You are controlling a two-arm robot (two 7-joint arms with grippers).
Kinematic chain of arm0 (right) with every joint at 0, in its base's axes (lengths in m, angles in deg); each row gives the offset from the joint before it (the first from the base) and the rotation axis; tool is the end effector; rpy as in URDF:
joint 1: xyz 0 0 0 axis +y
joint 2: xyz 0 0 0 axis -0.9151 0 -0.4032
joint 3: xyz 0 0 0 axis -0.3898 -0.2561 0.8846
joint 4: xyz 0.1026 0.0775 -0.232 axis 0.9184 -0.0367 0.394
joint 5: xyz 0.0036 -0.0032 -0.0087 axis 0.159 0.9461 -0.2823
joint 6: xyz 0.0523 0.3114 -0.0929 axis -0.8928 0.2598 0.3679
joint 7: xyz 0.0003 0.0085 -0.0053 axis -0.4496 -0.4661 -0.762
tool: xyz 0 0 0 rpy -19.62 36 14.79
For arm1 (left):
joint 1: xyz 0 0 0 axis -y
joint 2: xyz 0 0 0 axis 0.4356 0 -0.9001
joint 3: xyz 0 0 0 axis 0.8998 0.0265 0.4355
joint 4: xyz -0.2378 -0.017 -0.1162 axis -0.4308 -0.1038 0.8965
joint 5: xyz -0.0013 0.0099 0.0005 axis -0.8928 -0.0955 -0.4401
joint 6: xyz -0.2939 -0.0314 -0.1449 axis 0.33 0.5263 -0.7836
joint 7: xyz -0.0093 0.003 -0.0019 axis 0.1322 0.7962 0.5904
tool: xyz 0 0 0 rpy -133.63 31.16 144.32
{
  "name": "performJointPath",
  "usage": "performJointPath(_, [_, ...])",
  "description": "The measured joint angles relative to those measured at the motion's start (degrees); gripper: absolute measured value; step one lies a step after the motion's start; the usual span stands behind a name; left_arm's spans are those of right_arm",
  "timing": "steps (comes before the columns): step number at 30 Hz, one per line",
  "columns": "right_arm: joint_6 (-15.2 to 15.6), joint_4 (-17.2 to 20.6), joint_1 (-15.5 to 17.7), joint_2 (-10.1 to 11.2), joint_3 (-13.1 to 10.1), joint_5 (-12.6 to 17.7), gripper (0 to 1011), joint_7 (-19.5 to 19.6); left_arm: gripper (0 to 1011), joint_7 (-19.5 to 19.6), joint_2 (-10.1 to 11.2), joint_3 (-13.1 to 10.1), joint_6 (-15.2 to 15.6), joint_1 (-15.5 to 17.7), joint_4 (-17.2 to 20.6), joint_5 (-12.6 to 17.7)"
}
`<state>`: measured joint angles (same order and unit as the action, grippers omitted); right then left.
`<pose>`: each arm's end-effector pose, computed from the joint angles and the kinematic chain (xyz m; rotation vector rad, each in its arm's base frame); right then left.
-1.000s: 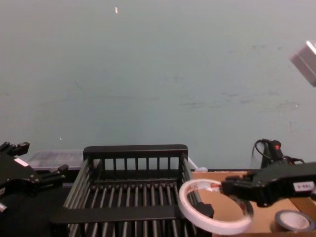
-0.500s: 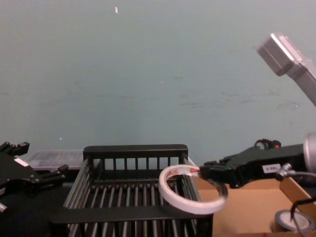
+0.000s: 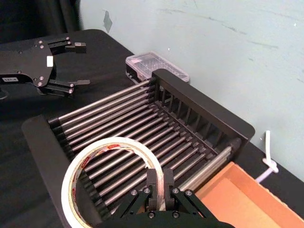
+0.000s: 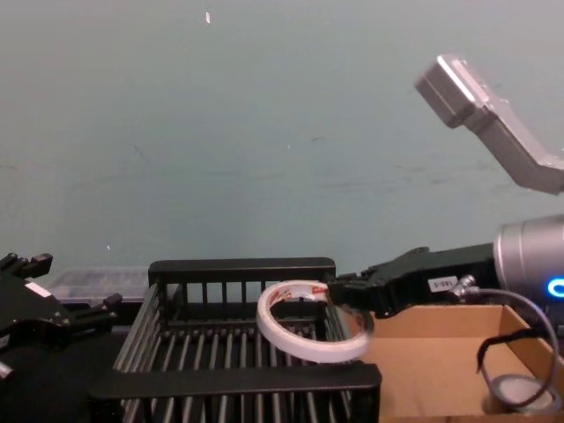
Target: Pick up the white tape and place it into the black box , Pick up the silver tape and place it into the brown box.
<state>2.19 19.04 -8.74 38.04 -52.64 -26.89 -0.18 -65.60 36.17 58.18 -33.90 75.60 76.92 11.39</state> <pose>0.4502 0.0349 -0.1991 -0.4037 0.0397 -0.6519 0.3732 0.0632 -0.2861 0.3045 -0.2851 1.2481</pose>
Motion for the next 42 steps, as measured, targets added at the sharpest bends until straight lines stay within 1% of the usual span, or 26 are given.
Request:
performJointPath(11, [-1.1,-5.1,-2.9,-3.3,1.1,-1.9,92,-0.4,1001,0.0,0.0,0.0,0.0,0.0,0.0,0.0])
performJointPath(18, [-1.7,-7.3,-3.8,-5.1,0.9,-3.0,92,0.4,1001,0.0,0.0,0.0,0.0,0.0,0.0,0.0])
performJointPath(20, [-1.8,-7.5,-3.8,-5.3,0.8,-3.1,92,0.6,1001,0.0,0.0,0.0,0.0,0.0,0.0,0.0])
performJointPath(36, [-1.7,-7.3,-3.8,-5.1,0.8,-3.0,92,0.5,1002,0.0,0.0,0.0,0.0,0.0,0.0,0.0])
performJointPath(37, [-1.7,-7.3,-3.8,-5.1,0.8,-3.0,130,0.5,1001,0.0,0.0,0.0,0.0,0.0,0.0,0.0])
performJointPath(39, [-1.7,-7.3,-3.8,-5.1,0.8,-3.0,164,0.5,1001,0.0,0.0,0.0,0.0,0.0,0.0,0.0])
performJointPath(40, [-1.7,-7.3,-3.8,-5.0,0.8,-3.0,221,0.5,1001,0.0,0.0,0.0,0.0,0.0,0.0,0.0])
performJointPath(42, [-1.7,-7.3,-3.8,-5.0,0.8,-3.0,249,0.5,1001,0.0,0.0,0.0,0.0,0.0,0.0,0.0])
